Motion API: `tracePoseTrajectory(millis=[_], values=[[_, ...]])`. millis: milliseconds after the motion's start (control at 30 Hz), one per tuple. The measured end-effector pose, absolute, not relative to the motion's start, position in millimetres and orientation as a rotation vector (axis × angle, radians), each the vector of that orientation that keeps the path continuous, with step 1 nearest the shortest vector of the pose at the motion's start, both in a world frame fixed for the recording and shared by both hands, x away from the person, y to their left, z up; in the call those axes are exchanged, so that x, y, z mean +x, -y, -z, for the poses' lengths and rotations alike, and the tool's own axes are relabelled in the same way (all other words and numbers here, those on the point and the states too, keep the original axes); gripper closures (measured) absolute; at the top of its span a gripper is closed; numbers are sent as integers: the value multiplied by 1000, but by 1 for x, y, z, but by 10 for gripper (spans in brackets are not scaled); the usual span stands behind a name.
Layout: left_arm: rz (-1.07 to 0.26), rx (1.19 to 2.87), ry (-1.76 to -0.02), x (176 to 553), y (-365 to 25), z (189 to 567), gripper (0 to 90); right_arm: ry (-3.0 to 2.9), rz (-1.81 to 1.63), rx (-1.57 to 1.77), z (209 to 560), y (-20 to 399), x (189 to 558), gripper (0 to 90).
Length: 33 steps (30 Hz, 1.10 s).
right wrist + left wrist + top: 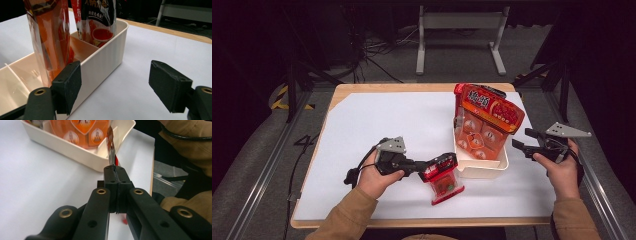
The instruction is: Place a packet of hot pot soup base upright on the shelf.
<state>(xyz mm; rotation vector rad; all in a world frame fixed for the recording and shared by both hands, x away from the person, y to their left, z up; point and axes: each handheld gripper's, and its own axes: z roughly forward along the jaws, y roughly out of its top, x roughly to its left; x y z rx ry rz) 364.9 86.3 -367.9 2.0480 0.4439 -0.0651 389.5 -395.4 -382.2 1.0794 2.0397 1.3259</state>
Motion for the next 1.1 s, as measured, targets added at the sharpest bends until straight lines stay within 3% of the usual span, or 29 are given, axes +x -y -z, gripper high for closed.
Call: tracePoseTrajectory(millis=[300, 1100], values=[[-37, 2040, -414, 361, -97, 346, 900, -2038, -1330, 1089, 383, 396, 390, 268], [-38, 1997, -340, 383, -112, 310, 900, -2025, -1330, 1109, 386, 401, 389, 268]])
